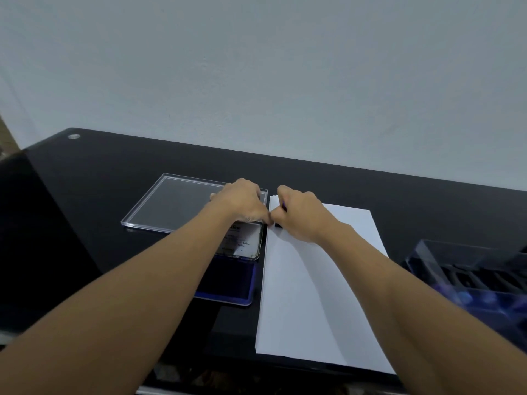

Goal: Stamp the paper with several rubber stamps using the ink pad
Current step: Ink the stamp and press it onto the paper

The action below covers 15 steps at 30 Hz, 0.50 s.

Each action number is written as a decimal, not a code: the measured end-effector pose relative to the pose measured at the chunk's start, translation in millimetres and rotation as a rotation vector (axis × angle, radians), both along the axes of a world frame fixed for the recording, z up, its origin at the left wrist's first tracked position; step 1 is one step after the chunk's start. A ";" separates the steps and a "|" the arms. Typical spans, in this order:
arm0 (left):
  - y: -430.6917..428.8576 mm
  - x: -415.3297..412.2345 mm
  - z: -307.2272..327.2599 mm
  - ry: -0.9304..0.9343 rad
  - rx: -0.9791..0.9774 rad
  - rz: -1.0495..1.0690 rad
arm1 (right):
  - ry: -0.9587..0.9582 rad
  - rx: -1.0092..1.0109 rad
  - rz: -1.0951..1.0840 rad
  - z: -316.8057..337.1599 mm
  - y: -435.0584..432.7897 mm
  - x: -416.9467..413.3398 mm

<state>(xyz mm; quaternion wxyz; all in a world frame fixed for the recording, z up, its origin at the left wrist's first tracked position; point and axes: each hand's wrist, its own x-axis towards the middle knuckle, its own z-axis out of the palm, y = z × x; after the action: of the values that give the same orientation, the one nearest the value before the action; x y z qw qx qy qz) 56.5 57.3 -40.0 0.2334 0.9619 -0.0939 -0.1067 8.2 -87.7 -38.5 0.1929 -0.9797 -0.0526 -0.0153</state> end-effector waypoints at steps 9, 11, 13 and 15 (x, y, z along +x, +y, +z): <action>1.6 1.0 -0.1 -0.016 -0.003 0.000 | -0.078 0.004 -0.041 -7.3 2.1 3.0; 1.5 0.9 -0.6 -0.022 0.002 0.001 | -0.078 -0.004 -0.033 -7.1 1.7 2.1; 1.4 1.5 -0.8 -0.027 0.004 -0.001 | -0.077 -0.003 -0.027 -6.7 1.4 1.2; 1.6 2.3 -0.7 -0.028 0.002 -0.001 | -0.079 0.000 -0.018 -6.6 1.0 1.1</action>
<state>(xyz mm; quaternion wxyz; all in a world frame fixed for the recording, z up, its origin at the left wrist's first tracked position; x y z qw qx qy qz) 58.8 58.9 -40.8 0.2311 0.9635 -0.0973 -0.0933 9.2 -86.7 -45.1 0.1908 -0.9787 -0.0513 -0.0556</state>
